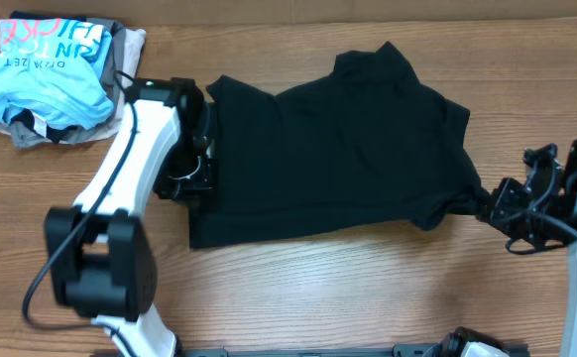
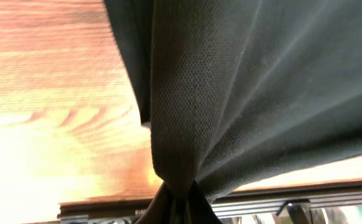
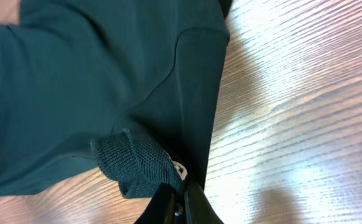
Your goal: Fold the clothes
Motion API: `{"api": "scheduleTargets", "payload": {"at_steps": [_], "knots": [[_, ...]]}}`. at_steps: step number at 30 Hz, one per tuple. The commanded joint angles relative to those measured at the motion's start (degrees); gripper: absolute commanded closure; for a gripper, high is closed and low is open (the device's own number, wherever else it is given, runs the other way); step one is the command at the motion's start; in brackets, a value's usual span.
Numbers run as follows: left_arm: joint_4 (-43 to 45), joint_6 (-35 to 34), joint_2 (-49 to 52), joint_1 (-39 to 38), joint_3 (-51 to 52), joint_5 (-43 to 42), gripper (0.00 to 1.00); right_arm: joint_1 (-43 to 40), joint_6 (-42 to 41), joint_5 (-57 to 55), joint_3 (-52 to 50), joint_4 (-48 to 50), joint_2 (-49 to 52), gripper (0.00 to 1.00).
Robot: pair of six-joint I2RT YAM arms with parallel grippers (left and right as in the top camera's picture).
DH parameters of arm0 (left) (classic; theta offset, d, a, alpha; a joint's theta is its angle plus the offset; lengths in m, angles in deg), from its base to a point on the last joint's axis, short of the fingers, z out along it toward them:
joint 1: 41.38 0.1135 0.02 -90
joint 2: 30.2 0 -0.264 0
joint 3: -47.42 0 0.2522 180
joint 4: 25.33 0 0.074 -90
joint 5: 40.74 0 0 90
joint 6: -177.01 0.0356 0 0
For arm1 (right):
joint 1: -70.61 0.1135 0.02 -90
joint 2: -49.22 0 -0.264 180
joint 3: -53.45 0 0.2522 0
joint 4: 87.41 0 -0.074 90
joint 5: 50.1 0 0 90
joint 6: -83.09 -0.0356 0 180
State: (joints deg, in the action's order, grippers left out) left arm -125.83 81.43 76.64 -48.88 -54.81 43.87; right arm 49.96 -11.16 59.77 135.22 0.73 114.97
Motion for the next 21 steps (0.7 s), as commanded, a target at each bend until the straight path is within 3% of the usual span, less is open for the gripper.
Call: {"api": "scheduleTargets", "payload": {"at_steps": [1,10,16,21], "knots": [[-2.0,-3.0,-9.7,0.0,-1.7,0.4,0.96,-1.7,-2.0,-1.9,1.9,-2.0,-4.1,0.96],[-2.7,-14.1,-28.2,0.2,-1.8,14.4,0.96,-7.2,-1.8,-1.8,1.9,-4.8,-6.4,0.96],[-1.0,-16.2,-34.8,0.5,-1.7,20.5,0.96,-7.8,-1.7,-1.8,2.3,-4.1,-6.8,0.96],[10.1,-16.4,-35.3,0.5,-1.8,22.1,0.96,-7.8,-1.8,-0.4,5.8,4.2,-6.7,0.96]]}}
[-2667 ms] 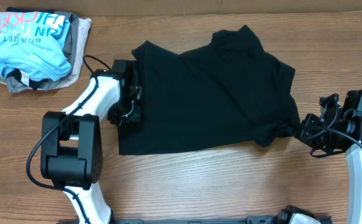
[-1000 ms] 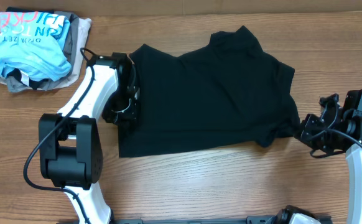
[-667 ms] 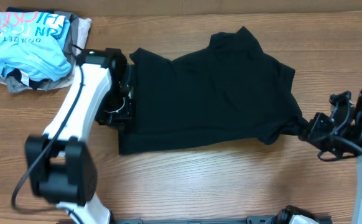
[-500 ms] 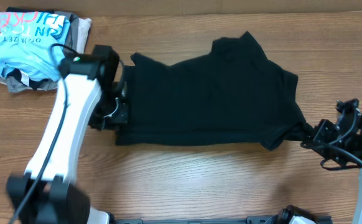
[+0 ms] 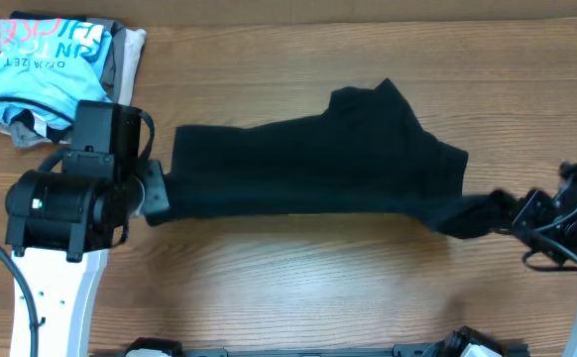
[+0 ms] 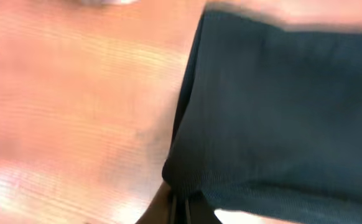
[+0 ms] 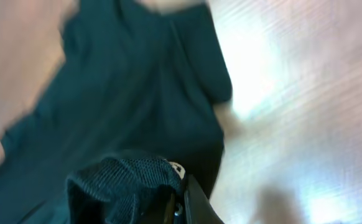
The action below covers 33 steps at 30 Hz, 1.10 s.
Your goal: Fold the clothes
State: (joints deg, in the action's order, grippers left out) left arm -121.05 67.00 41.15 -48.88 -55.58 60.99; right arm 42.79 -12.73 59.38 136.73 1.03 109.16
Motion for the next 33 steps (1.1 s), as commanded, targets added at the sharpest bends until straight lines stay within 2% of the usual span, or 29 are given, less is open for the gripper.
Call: {"api": "scheduleTargets", "payload": {"at_steps": [1,4,6,11,12,17,20,26,33], "knots": [[8.5,-1.6,0.4,0.5,-1.0,4.9,0.96,-0.6,-0.2,0.3,5.5,6.3,-0.8,0.96],[17.8,0.8,0.7,0.5,-2.3,4.9,0.96,-0.6,-0.2,0.3,10.5,10.4,-0.2,0.96],[20.2,1.3,0.9,0.5,-5.3,5.0,0.96,-0.6,-0.2,0.3,16.2,10.3,0.5,0.96],[18.1,5.7,1.0,0.5,-20.4,5.0,0.96,-0.6,-0.2,-0.6,33.8,5.6,1.6,0.96],[16.2,7.3,1.0,0.5,-26.5,5.3,0.96,-0.6,-0.2,-2.0,40.6,3.4,1.9,0.96],[12.9,10.2,0.9,0.5,-38.5,6.6,0.96,-0.6,-0.1,-8.1,54.5,-2.0,1.9,0.96],[12.8,10.2,0.7,0.5,-41.1,8.3,0.96,-0.6,0.4,-9.9,58.6,-3.3,1.9,0.96],[12.8,11.3,3.5,0.5,-41.1,8.3,0.96,-0.5,1.8,-10.0,59.0,-3.2,3.9,0.96],[13.6,12.1,12.6,0.5,-41.1,8.2,0.96,-0.5,5.9,-4.7,59.0,-2.9,13.6,0.96]]}}
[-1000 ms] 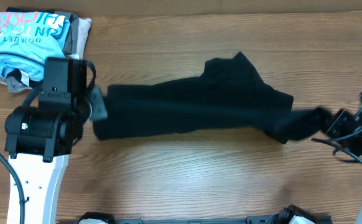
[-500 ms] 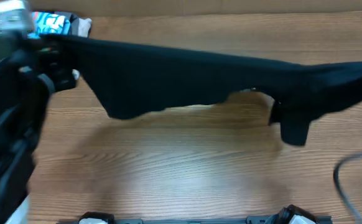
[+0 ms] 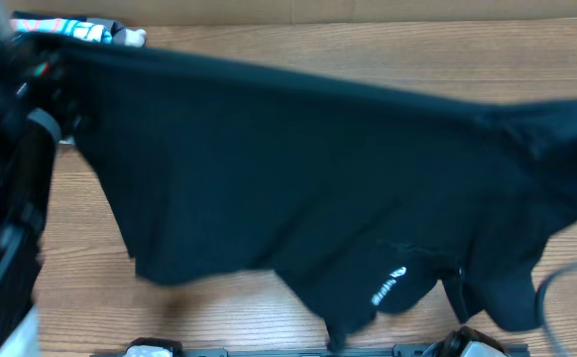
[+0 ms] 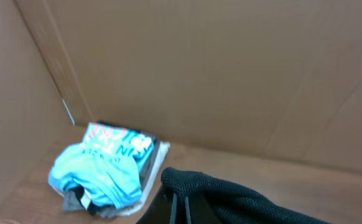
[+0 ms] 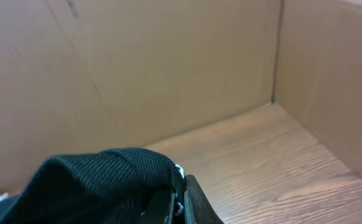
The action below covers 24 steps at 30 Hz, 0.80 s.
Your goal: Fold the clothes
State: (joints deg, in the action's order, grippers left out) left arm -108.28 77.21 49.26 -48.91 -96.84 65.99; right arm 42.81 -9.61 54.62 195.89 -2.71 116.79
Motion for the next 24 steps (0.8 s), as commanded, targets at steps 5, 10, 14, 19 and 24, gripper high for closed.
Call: {"api": "scheduleTargets", "payload": {"at_steps": [5,10,14,19,24], "knots": [[9.2,4.7,14.0,0.6,0.2,3.1,0.96,0.8,3.1,3.4,-0.2,8.9,17.6,0.96],[24.4,8.6,20.5,1.2,0.1,3.1,0.96,4.5,1.1,3.1,-0.2,25.5,25.2,0.96],[30.7,9.8,21.3,1.5,0.1,2.6,0.96,5.0,0.9,2.9,-0.2,33.5,26.0,0.96],[26.6,10.3,22.4,3.7,0.2,-1.5,0.96,4.9,1.2,1.7,-0.2,33.2,28.0,0.96],[15.0,9.6,27.2,4.7,0.2,-3.7,0.96,6.2,2.4,5.0,-1.0,25.6,33.6,0.96]]}}
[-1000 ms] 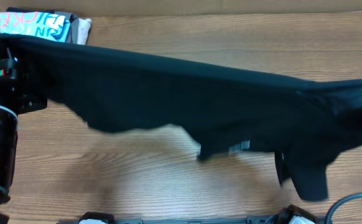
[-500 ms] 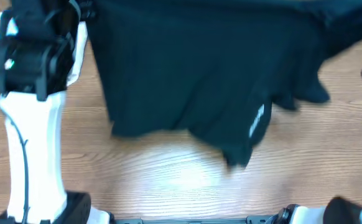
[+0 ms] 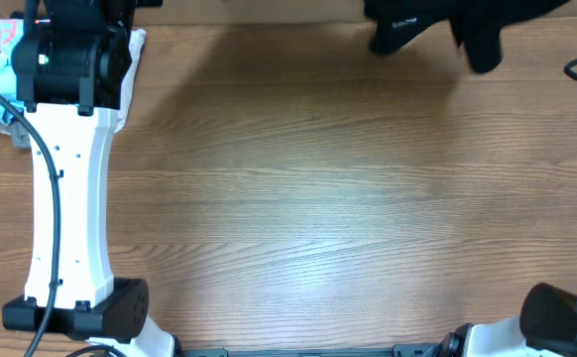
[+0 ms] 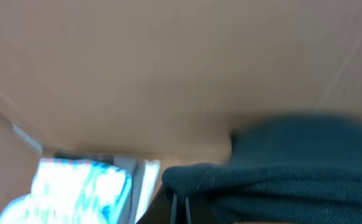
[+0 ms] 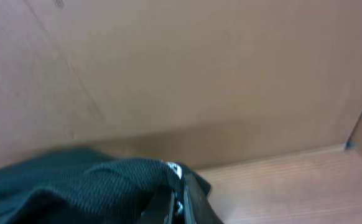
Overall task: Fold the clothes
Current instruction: 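Lower the t-shirt back onto the table, stretching it between grippers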
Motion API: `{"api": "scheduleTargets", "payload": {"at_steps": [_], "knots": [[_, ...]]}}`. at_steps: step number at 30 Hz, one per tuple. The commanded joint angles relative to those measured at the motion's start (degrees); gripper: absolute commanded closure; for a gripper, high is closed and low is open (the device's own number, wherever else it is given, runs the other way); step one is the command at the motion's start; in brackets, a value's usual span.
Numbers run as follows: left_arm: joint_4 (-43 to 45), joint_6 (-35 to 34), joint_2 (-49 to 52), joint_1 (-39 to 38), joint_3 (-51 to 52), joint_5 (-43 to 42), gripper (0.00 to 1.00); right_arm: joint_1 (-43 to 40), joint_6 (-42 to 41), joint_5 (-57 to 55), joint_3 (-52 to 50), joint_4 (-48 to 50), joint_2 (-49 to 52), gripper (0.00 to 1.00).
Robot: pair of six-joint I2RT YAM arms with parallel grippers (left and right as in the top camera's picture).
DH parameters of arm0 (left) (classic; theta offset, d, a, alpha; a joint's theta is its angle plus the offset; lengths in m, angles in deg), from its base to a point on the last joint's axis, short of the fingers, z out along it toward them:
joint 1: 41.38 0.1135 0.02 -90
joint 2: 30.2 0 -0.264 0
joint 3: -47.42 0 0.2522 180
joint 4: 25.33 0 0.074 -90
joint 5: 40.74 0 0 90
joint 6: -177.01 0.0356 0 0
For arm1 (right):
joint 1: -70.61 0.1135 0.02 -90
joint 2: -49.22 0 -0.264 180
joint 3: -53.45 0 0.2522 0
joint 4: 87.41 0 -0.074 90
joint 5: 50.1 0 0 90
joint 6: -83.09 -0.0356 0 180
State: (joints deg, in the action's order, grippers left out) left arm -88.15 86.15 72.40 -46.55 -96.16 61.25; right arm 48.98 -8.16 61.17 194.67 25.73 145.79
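Note:
The black shirt (image 3: 435,24) is held up at the far edge of the table; in the overhead view only a hanging part shows at the top right. My left gripper (image 4: 180,204) is shut on a bunched edge of the black shirt (image 4: 274,177), with the cardboard wall behind it. My right gripper (image 5: 180,200) is shut on another bunched edge of the black shirt (image 5: 75,180). In the overhead view the left arm (image 3: 70,59) reaches to the far left corner; both grippers' fingertips are out of that view.
A pile of clothes, light blue on top (image 4: 75,193), sits at the far left corner, partly behind the left arm. A cardboard wall (image 5: 199,68) stands along the back. The wooden tabletop (image 3: 308,208) shows bare wood.
The shirt hung spread across most of the overhead view; now it is at the far edge, with only a part showing top right. Both grippers stay shut on it and now face the back wall.
The shirt lay on the table with both grippers shut on its left and right ends. Then it was stretched into a narrow band between them. Then it hung high and spread wide. Now it is at the table's far edge, still held.

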Motion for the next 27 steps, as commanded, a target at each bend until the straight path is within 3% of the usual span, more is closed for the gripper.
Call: {"api": "scheduleTargets", "payload": {"at_steps": [1,8,16,21,27], "knots": [[-8.3,0.4,5.4,2.4,-0.5,1.0,0.96,0.6,1.5,-1.4,0.0,-5.0,6.0,0.96],[-26.1,-4.2,13.5,3.0,-0.4,1.0,0.96,2.1,2.8,-1.5,-6.0,-13.9,9.4,0.96],[-38.0,-7.5,14.8,3.1,-0.4,-1.7,0.96,2.1,2.8,-1.4,-14.4,-23.1,9.3,0.96],[-45.4,-8.4,14.7,3.1,-0.4,-2.0,0.96,2.1,2.5,0.8,-25.2,-19.6,4.6,0.96],[-47.8,-8.5,14.2,3.0,0.2,-3.5,0.96,2.0,-2.3,1.4,-48.7,-7.2,-10.5,0.96]]}}
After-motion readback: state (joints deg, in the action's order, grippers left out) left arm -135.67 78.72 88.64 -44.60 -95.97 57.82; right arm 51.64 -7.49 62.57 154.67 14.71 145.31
